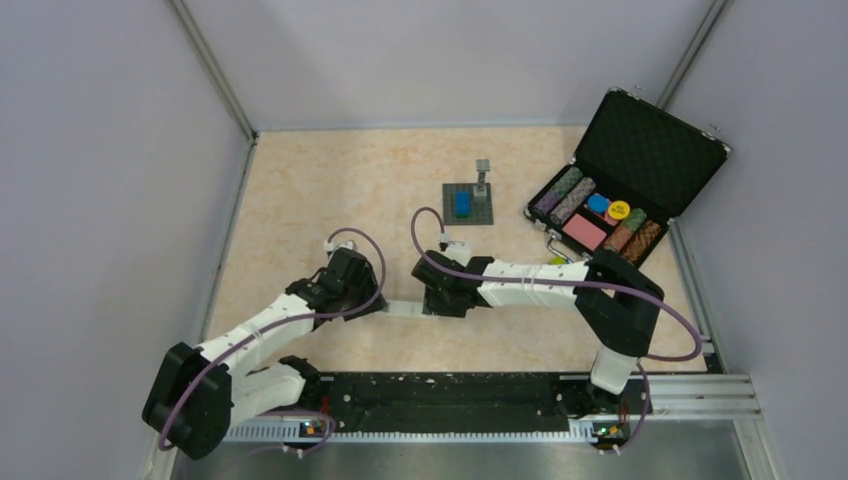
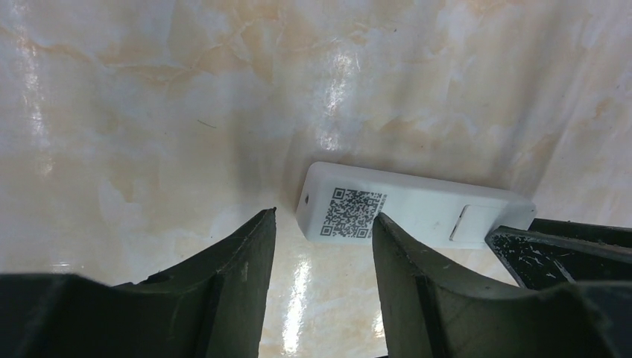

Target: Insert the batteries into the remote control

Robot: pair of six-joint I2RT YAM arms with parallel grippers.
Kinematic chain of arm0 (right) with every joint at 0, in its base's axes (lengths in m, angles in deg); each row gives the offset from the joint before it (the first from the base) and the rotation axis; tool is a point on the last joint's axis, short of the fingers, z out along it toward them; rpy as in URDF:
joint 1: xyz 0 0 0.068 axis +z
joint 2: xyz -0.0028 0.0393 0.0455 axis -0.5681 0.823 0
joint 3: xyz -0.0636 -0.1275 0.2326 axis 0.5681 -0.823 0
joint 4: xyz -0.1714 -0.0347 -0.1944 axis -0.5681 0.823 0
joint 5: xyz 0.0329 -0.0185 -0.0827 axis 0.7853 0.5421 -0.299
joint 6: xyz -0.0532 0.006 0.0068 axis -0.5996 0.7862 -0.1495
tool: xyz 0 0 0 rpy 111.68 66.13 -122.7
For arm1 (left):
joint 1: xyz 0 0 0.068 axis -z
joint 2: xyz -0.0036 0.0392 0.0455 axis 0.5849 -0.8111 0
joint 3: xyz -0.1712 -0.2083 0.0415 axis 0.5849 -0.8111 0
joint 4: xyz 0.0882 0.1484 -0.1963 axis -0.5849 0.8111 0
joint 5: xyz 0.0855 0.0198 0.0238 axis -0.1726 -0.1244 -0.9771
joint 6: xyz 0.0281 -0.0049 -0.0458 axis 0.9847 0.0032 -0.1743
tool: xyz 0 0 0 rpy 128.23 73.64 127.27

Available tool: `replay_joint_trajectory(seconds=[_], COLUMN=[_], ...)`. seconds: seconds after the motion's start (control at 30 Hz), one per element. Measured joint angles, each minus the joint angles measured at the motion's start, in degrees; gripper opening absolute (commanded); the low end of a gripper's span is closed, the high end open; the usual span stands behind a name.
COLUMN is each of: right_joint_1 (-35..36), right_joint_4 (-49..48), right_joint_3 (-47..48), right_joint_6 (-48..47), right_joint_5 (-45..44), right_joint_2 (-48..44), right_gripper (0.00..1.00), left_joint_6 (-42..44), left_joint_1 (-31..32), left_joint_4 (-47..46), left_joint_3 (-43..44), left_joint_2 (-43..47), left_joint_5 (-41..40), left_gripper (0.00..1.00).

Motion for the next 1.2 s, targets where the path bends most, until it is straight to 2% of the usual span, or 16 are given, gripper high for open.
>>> replay_joint_trajectory(seconds=[0.4, 0.77, 1.2], right_joint_1=[0.09, 0.11, 0.09], right_joint_4=[0.48, 0.85, 2.32], right_joint_3=[1.46, 1.49, 3.06], right_joint_6=[0.24, 1.99, 3.04], right_joint_5=[0.02, -0.02, 0.68], right_joint_2=[0.92, 1.01, 2.23], right_gripper=[0.36, 0.34, 0.31], left_joint_6=[0.04, 0.24, 0.50], left_joint_1=[0.00, -1.18, -1.84], left_joint_4=[-3.74, -5.64, -7.67], left_joint_3=[-0.74, -2.08, -3.52], left_joint_2=[-1.99, -1.81, -1.09], left_joint_5=[1.01, 4.72, 5.84], left_gripper=[0.51, 0.38, 0.29])
